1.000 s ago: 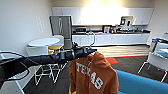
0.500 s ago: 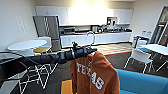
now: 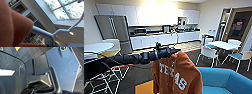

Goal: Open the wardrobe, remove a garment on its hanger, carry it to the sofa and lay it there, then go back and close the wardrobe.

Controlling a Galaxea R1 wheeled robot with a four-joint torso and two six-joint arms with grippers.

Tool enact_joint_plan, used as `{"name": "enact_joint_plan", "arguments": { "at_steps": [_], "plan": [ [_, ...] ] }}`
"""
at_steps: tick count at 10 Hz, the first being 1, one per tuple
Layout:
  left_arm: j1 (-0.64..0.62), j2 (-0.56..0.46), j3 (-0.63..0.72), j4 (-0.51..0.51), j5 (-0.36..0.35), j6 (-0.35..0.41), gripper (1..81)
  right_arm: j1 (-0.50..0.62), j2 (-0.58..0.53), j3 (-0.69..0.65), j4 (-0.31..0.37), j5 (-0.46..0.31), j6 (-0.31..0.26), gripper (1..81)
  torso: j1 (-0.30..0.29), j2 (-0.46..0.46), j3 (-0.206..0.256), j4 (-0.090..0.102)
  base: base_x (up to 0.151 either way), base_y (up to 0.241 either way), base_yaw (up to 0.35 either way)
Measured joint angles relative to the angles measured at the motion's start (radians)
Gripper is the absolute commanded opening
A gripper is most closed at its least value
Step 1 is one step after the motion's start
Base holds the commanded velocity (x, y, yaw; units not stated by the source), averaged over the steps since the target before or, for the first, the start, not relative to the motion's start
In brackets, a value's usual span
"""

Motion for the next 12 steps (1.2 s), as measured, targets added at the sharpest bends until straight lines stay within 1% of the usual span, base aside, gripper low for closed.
{"name": "enact_joint_plan", "arguments": {
  "at_steps": [12],
  "plan": [
    [0.000,-0.016,0.007,0.006,0.001,0.000,1.0,-0.001,0.000,0.000,0.000,0.000,0.000,81.1,0.000,0.000,0.000,0.000,0.000,0.000,-0.340]
  ]
}}
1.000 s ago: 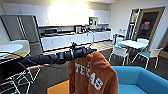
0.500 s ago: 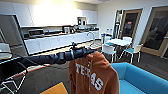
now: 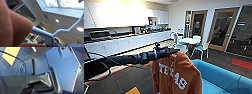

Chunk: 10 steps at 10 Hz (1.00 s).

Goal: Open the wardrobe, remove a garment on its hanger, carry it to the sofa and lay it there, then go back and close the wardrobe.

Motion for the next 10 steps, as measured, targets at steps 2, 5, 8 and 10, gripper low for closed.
{"name": "enact_joint_plan", "arguments": {
  "at_steps": [2,5,8,10],
  "plan": [
    [0.000,-0.005,0.001,0.001,0.001,0.000,1.0,0.000,0.000,0.000,0.000,0.000,0.000,81.1,0.000,0.000,0.000,0.000,0.000,0.000,-0.340],
    [0.000,-0.008,0.004,0.001,0.001,0.000,1.0,0.000,0.000,0.000,0.000,0.000,0.000,81.1,0.000,0.000,0.000,0.000,0.000,0.000,-0.340],
    [0.000,-0.014,0.008,0.001,0.001,0.000,1.0,0.000,0.000,0.000,0.000,0.000,0.000,81.1,0.000,0.000,0.000,0.000,0.000,0.000,-0.338],
    [0.000,-0.014,0.009,0.001,0.001,0.000,1.0,0.000,0.000,0.000,0.000,0.000,0.000,81.1,0.000,0.000,0.000,0.000,0.000,0.000,-0.312]
  ]
}}
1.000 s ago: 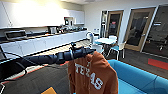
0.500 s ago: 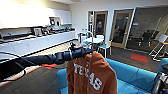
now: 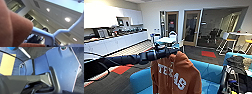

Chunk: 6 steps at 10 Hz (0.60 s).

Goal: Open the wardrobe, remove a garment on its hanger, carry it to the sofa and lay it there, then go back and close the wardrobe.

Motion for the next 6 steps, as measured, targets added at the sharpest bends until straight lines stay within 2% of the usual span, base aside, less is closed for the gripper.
{"name": "enact_joint_plan", "arguments": {
  "at_steps": [4,5,6],
  "plan": [
    [0.000,0.000,0.001,0.001,0.016,0.000,1.0,-0.003,0.001,0.000,0.000,0.000,0.000,81.1,0.000,0.000,0.000,0.000,0.000,0.000,-0.289],
    [0.000,0.005,0.001,0.001,0.026,0.000,1.0,-0.005,0.002,0.000,0.000,0.000,0.000,81.1,0.000,0.000,0.000,0.000,0.000,0.000,0.000],
    [0.000,0.011,0.000,0.001,0.026,0.000,1.0,-0.005,0.001,0.000,-0.001,0.000,0.000,81.1,0.000,0.000,0.000,0.000,0.087,0.000,0.000]
  ]
}}
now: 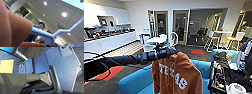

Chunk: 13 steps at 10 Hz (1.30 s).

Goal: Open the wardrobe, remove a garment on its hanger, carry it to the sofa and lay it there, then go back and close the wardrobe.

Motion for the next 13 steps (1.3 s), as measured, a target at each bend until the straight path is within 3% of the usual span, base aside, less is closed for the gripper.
{"name": "enact_joint_plan", "arguments": {
  "at_steps": [8,13],
  "plan": [
    [0.025,-0.005,-0.002,0.022,-0.003,0.000,1.0,0.003,-0.001,0.000,0.000,0.000,0.000,81.1,0.000,0.000,0.000,0.000,0.009,0.000,0.000],
    [0.031,-0.005,-0.004,0.024,-0.012,0.000,1.0,0.003,0.000,0.000,0.000,0.002,0.000,81.1,-0.002,-0.001,0.000,0.000,0.070,0.000,0.000]
  ]
}}
